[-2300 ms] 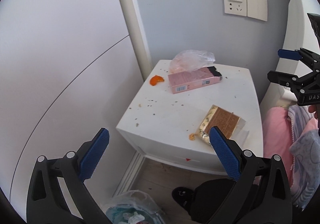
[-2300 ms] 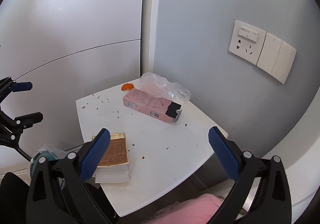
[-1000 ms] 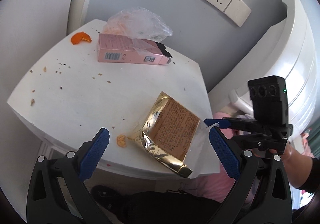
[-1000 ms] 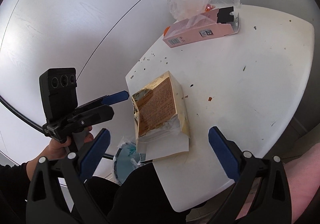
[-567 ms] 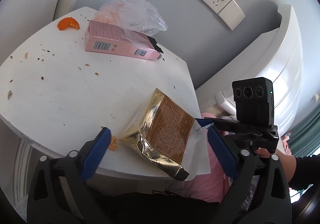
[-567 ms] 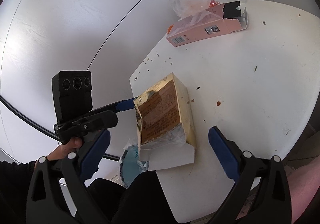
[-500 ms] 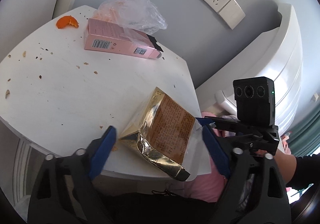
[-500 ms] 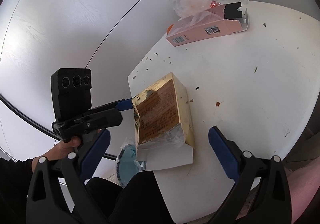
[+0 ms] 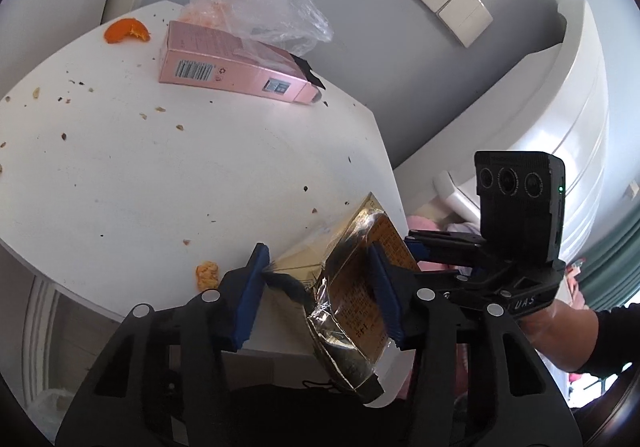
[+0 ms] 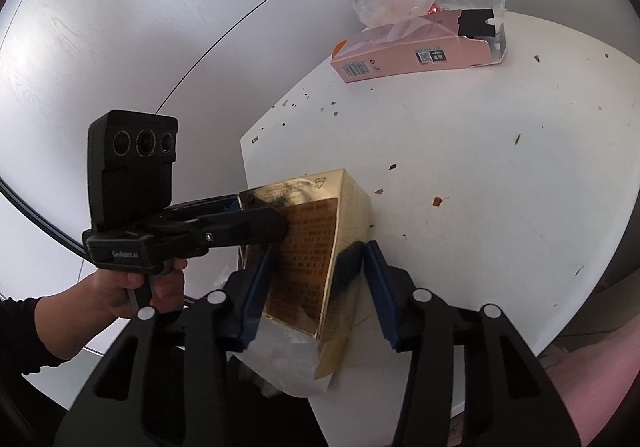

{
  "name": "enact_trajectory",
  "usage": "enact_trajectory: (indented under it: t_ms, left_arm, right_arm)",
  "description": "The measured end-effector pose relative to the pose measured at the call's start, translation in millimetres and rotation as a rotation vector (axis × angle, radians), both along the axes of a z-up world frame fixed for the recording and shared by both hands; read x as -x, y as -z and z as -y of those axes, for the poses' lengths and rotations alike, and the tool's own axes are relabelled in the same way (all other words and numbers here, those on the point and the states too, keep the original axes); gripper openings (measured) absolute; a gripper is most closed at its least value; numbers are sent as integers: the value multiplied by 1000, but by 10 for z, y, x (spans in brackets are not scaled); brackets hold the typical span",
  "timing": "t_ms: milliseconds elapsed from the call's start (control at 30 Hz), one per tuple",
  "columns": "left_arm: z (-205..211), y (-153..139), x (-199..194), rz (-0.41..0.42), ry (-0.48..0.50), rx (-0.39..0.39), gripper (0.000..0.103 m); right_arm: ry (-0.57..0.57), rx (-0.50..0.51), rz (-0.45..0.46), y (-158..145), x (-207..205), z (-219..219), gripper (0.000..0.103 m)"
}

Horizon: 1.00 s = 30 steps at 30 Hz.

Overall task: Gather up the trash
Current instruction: 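Carry the gold packet with both grippers over the blue bin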

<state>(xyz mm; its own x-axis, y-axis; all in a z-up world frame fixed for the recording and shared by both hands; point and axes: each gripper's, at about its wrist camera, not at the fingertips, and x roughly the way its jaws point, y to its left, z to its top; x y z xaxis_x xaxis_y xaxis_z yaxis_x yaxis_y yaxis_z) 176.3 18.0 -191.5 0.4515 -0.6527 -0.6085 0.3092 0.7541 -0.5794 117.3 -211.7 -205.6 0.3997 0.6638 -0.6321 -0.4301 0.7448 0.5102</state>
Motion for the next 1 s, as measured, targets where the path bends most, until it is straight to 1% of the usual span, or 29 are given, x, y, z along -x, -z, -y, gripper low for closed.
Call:
enact_trajectory:
  t_ms: [133,300,367,700,900,1000]
  left_arm:
    - [8,8,5,5,-15,3,48]
    - [5,-26,7,10,-8,-5,47]
    - [-8,-67,18,19,-10,3,46]
    - [-139,-422,204,94,-43,-5,46]
    - [-319,-629,458,134,-91,-20,46]
    - [-477,-716,626,149,-132,-27,46]
  right_arm:
    - [9,16,17,10,11,-41,44]
    - [10,18,7,6,9,-39,44]
    - [10,21,11,-20,11,-47,44]
    - [-14,18,67,-270,97,-181,43]
    - [-62,20,103,-433,166,-409,42]
    - [-104,26,120,-503,207,-616,42]
